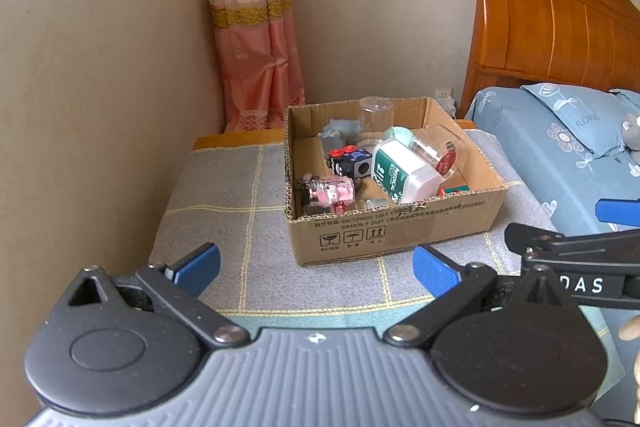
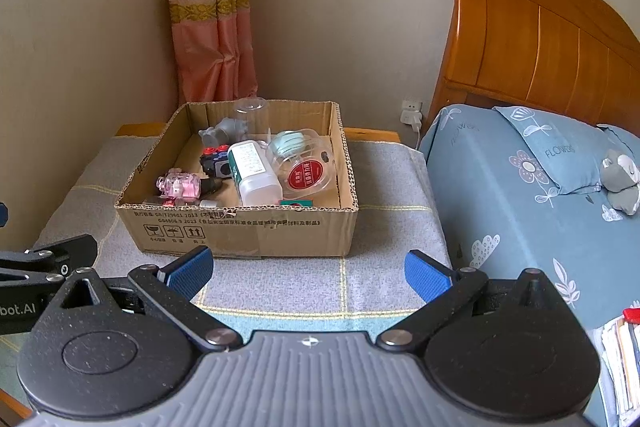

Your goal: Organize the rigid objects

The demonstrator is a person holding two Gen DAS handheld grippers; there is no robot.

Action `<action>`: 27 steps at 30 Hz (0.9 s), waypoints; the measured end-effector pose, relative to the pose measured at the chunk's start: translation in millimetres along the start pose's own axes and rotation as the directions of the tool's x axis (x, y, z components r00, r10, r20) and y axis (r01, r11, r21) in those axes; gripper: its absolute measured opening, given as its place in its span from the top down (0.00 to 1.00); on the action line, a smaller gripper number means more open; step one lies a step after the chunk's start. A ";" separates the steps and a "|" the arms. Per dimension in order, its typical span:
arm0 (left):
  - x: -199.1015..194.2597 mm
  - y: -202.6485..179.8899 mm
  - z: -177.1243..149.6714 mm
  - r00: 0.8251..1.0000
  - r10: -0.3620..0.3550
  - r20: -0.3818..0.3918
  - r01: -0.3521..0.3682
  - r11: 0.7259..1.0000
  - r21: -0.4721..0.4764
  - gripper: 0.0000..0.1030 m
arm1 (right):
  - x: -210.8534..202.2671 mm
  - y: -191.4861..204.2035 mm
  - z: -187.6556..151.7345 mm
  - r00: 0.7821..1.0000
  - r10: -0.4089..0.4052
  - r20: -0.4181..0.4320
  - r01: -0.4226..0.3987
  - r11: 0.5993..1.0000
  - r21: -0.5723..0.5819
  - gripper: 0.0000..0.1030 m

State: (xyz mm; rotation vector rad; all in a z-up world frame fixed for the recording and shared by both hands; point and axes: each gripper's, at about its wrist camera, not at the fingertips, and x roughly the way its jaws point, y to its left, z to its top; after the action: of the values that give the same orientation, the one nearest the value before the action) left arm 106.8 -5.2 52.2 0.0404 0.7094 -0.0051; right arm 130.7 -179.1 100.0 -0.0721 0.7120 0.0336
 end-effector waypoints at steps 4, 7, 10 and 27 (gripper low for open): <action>-1.0 -2.4 -0.3 1.000 -0.005 0.002 0.005 1.000 0.005 0.01 | 0.0 -0.3 0.3 1.000 -0.001 -0.001 0.001 1.000 0.003 0.00; -1.9 -2.7 -0.1 1.000 -0.006 0.003 0.006 1.000 0.006 0.01 | 0.4 -0.5 0.8 1.000 -0.001 0.000 0.001 1.000 0.006 0.00; -1.9 -3.4 -0.1 1.000 -0.006 0.004 0.006 1.000 0.006 0.01 | -0.1 -1.0 0.9 1.000 -0.002 0.002 0.002 1.000 0.008 0.00; -3.4 -4.1 -0.9 1.000 -0.009 0.002 0.009 1.000 0.007 0.01 | -1.5 -0.9 0.6 1.000 -0.002 0.003 0.002 1.000 0.016 0.00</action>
State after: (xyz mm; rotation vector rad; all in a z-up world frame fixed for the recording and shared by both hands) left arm 103.5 -9.2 53.6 0.0437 0.7080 -0.0156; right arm 130.0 -180.0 101.5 -0.0576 0.7095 0.0257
